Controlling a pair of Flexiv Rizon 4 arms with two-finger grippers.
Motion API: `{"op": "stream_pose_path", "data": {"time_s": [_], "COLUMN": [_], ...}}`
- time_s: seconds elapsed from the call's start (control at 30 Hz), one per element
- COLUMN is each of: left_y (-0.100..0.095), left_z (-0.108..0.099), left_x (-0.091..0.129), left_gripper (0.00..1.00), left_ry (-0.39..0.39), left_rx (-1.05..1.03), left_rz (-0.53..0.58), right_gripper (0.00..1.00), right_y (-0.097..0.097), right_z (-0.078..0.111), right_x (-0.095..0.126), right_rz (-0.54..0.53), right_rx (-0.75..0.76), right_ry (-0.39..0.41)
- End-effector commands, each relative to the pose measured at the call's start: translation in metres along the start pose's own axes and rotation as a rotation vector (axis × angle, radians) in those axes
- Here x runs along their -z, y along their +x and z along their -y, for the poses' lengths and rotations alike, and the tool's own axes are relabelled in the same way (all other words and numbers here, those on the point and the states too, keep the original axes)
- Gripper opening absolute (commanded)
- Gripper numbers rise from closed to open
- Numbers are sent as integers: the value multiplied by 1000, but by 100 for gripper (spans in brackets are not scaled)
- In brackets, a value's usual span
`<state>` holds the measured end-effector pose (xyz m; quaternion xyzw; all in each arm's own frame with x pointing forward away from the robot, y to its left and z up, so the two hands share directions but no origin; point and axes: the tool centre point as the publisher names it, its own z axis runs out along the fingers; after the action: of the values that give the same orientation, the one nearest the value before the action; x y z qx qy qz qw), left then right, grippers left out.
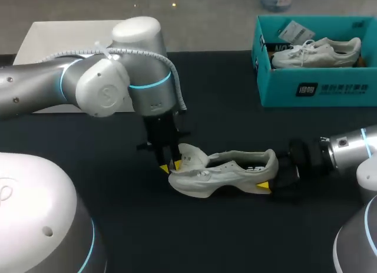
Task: Take the shoe out of the shoebox, open the shoe tongue, remove and reinsert the insole, then place the shoe into the shoebox
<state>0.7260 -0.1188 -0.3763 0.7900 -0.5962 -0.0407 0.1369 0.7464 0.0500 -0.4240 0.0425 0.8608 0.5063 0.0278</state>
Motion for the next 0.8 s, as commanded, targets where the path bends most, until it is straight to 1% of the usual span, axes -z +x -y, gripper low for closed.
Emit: {"op": "stream_pose_path", "data": {"time_s": [0.03,0.2,0.3,0.4,0.43,0.47,0.53,0.57,0.6,0.63,0.67,0.7,0.73,0.77,0.8], "left_y": [-2,5,14,26,30,34,41,44,46,48,50,51,52,53,54], "left_z": [-3,-11,-16,-21,-23,-23,-23,-24,-25,-27,-29,-32,-35,-37,-39], "left_x": [2,23,43,64,69,74,82,88,92,95,100,104,106,110,114], "left_gripper": [100,100,100,100,100,100,100,100,100,100,100,100,100,100,100], "left_ry": [0,13,-2,-27,-44,-46,-69,-63,-88,-87,-123,-131,-112,-184,-193], "left_rx": [-2,-77,-175,-300,-344,-375,-459,-490,-554,-613,-695,-796,-885,-974,-1071], "left_rz": [-94,-122,-134,-107,-69,-72,-18,-14,15,33,52,87,117,135,152], "right_gripper": [0,0,0,0,0,0,0,0,0,0,0,0,0,0,0], "right_y": [0,0,0,0,0,0,0,0,0,0,0,0,0,0,0], "right_z": [1,1,1,1,1,1,1,1,1,1,1,1,1,1,1], "right_x": [1,1,1,1,1,1,1,1,1,1,1,1,1,1,1], "right_rz": [1,1,1,1,1,1,1,1,1,1,1,1,1,1,1], "right_rx": [0,0,0,0,0,0,0,0,0,0,0,0,0,0,0], "right_ry": [3,3,3,3,3,3,3,3,3,3,3,3,3,3,3]}}
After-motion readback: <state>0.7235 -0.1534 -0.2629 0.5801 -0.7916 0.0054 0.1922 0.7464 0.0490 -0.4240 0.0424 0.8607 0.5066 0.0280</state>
